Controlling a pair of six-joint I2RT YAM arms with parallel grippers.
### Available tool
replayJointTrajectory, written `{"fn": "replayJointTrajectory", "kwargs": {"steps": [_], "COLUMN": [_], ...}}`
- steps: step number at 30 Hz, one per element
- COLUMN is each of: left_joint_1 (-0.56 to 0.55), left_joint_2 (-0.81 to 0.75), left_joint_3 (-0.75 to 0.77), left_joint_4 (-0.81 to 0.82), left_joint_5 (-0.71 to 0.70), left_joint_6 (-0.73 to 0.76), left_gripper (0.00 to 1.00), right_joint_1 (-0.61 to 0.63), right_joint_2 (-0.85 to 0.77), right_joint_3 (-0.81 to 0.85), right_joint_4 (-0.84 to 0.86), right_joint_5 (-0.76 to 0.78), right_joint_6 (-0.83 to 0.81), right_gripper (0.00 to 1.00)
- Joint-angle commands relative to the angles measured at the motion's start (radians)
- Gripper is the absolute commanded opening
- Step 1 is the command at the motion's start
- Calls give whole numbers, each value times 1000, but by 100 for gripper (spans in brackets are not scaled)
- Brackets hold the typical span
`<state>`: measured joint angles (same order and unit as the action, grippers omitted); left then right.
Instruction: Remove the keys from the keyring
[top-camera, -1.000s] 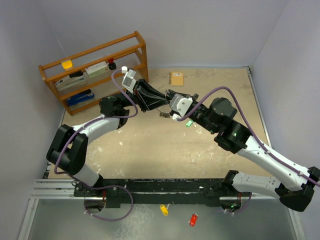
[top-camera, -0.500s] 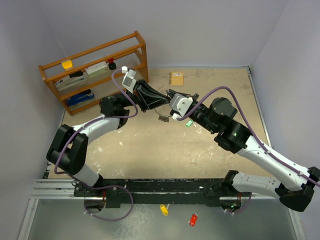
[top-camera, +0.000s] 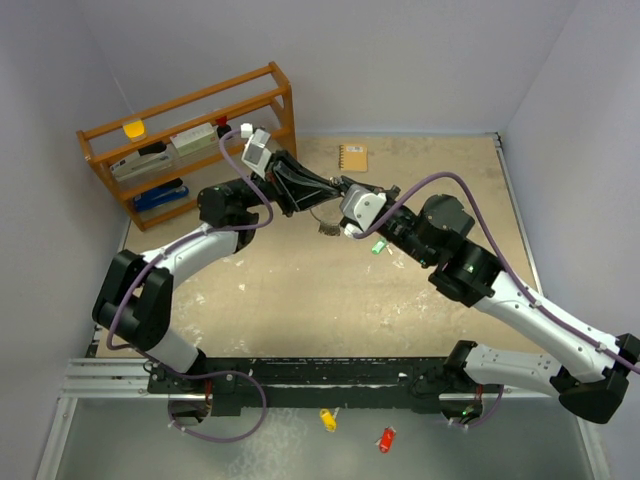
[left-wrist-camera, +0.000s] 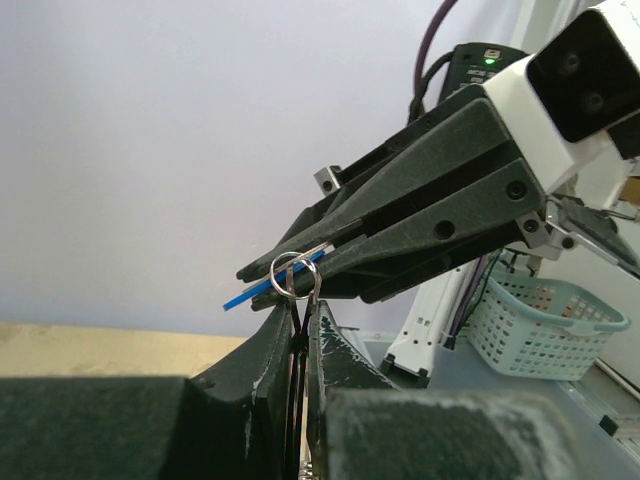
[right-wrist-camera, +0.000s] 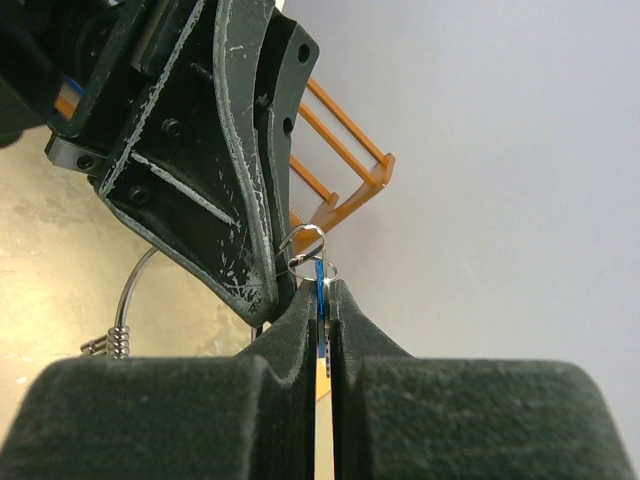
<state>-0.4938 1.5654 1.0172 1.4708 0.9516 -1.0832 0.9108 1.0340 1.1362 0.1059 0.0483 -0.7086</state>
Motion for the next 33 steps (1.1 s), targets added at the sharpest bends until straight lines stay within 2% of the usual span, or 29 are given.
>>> {"fn": "replayJointTrajectory", "kwargs": {"steps": [1, 4, 9, 17, 24, 33], "left_joint_1": [6, 5, 3, 3, 4, 23], "left_joint_2": [-76, -107, -155, -154, -142, -126], "left_joint_3": [49, 56, 88, 149, 176, 212], "left_joint_4": [-219, -385, -761, -1073, -1156, -1115], "left_joint_5": [-74, -82, -149, -253, -337, -415], "left_joint_6": [189, 304, 577, 750, 784, 735], "left_gripper": [0, 0, 0, 0, 0, 0], "right_joint_1": [5, 5, 5, 5, 5, 5], "right_joint_2": [2, 0, 9, 25, 32, 54], "right_joint_3": [25, 15, 28, 58, 70, 94], "right_joint_4": [9, 31, 38, 32, -2, -125], "right_joint_5": [25, 33, 48, 66, 36, -66], "right_joint_6": [-14, -24, -47, -81, -82, -44], "right_gripper": [0, 0, 0, 0, 0, 0]}}
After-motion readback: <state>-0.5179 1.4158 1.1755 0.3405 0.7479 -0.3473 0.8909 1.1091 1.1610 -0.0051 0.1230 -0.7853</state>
